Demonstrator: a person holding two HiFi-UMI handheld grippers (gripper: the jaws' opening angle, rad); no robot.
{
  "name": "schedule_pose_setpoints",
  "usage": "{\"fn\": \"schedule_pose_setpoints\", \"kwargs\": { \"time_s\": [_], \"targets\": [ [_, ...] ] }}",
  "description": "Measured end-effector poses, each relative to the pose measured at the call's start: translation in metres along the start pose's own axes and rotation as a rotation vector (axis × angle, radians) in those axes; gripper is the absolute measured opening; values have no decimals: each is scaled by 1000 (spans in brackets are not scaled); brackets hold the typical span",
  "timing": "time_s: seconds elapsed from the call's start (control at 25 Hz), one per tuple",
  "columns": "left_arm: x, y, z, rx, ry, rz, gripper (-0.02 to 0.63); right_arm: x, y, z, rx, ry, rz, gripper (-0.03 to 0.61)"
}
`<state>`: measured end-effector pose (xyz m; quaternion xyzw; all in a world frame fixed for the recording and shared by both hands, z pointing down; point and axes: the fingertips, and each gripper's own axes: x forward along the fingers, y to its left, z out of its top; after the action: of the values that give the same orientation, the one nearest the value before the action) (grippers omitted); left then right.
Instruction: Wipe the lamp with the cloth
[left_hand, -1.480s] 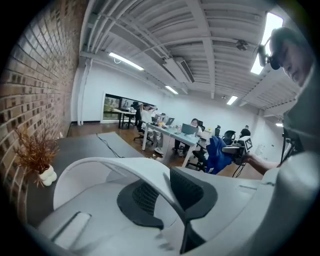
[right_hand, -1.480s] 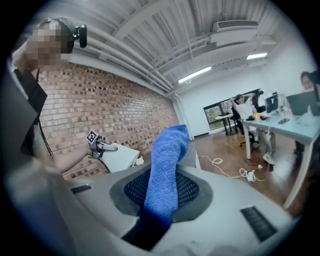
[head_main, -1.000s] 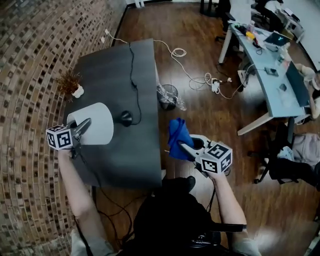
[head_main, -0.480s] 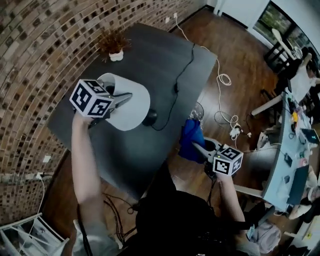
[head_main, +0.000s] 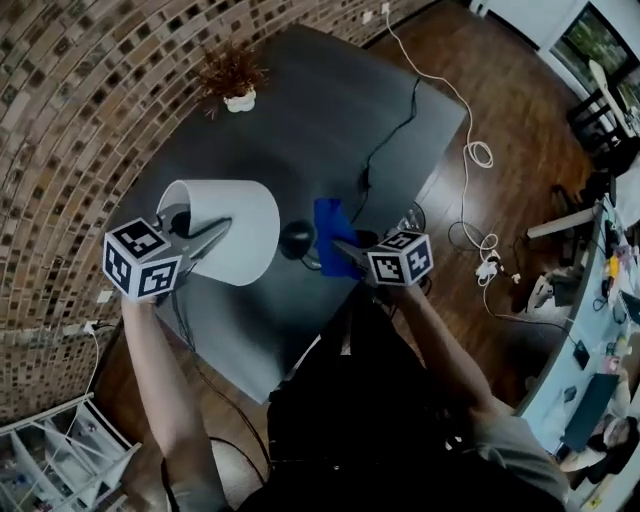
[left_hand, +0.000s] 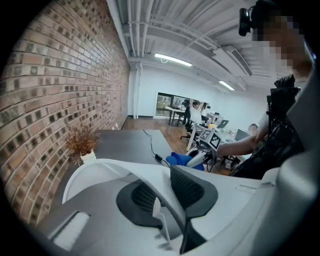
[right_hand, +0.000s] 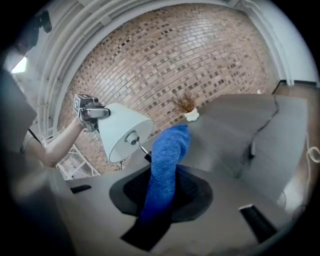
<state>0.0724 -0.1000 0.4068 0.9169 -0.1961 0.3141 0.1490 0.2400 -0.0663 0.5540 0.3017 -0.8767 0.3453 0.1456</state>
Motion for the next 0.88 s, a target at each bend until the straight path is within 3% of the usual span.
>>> {"fn": "schedule_pose_setpoints", "kwargs": {
  "time_s": [0.12,0.2,0.28,0.36,0.44,0.48,0.52,0.6,0.68,0.72,0.8,0.88],
  "targets": [
    [0,15,2,-74,-1,61,75,75,7,16,-50,75,149,84],
    [-1,26,2,-139,-2,103,75,119,-5,-2,-116,203,164,84],
    [-3,31,0,-211,-8,138,75,134,-37,-30,-167,345,112,84],
    [-5,33,0,-265,-17,169,75,121,-81,-37,-216,410,7,85],
    [-7,34,1,-312,-21,204,75,104,-109,-18,-248,378,-58,83],
    [-8,36,0,-338,-24,222,75,100,-108,-4,-260,332,-36,83],
    [-9,38,-1,-362,-26,236,75,101,-95,10,-279,283,26,83],
    [-12,44,-5,-407,-34,257,75,113,-43,24,-337,236,230,83],
    [-16,50,-10,-457,-42,273,75,131,5,10,-415,277,383,84],
    [-18,53,-13,-483,-46,281,75,140,15,-1,-448,303,401,84],
    [-21,60,-16,-526,-54,292,75,149,-1,-11,-452,335,339,86],
    [-21,65,-16,-542,-55,287,75,147,-46,-8,-431,379,189,86]
  ]
}}
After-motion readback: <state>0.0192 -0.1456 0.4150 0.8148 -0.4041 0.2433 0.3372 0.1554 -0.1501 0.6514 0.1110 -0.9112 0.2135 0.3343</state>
